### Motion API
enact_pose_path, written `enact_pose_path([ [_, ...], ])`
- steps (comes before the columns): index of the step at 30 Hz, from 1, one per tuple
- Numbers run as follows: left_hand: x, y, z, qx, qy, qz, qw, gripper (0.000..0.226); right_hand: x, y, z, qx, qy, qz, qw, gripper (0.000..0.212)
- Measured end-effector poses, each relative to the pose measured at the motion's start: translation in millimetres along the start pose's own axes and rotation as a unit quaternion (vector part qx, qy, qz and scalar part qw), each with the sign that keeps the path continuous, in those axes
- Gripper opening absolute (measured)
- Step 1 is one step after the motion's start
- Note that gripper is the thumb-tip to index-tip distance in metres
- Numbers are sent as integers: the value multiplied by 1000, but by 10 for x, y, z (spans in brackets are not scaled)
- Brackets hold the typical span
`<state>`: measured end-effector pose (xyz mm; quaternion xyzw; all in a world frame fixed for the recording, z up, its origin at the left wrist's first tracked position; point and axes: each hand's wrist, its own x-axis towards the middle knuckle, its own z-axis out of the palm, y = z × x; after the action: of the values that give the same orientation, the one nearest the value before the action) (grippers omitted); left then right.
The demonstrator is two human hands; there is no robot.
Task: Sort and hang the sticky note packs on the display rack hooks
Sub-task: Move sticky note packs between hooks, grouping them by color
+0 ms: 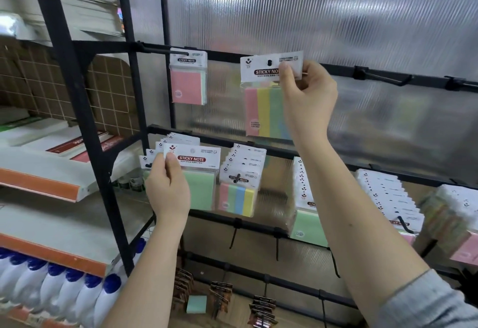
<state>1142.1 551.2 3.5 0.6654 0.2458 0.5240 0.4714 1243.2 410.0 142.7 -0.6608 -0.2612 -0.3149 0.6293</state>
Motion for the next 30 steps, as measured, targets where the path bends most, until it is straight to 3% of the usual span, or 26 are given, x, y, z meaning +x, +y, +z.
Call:
enact_pose_path([
  [12,30,32,-23,-3,4,-1,1000,34,192,199,137,19,-5,107,994,28],
  [15,42,30,-11,-5,0,1,1000,34,331,335,208,34,-13,148,988,21],
  [21,88,-5,45,-6,0,4,1000,36,613,566,365,-24,-10,179,984,22],
  [25,133,8,91,-6,-2,4,1000,35,766,669,416,-78,-14,182,980,42],
  [30,166,17,162,0,-33,13,999,39,905,744,443,-114,-9,179,977,33],
])
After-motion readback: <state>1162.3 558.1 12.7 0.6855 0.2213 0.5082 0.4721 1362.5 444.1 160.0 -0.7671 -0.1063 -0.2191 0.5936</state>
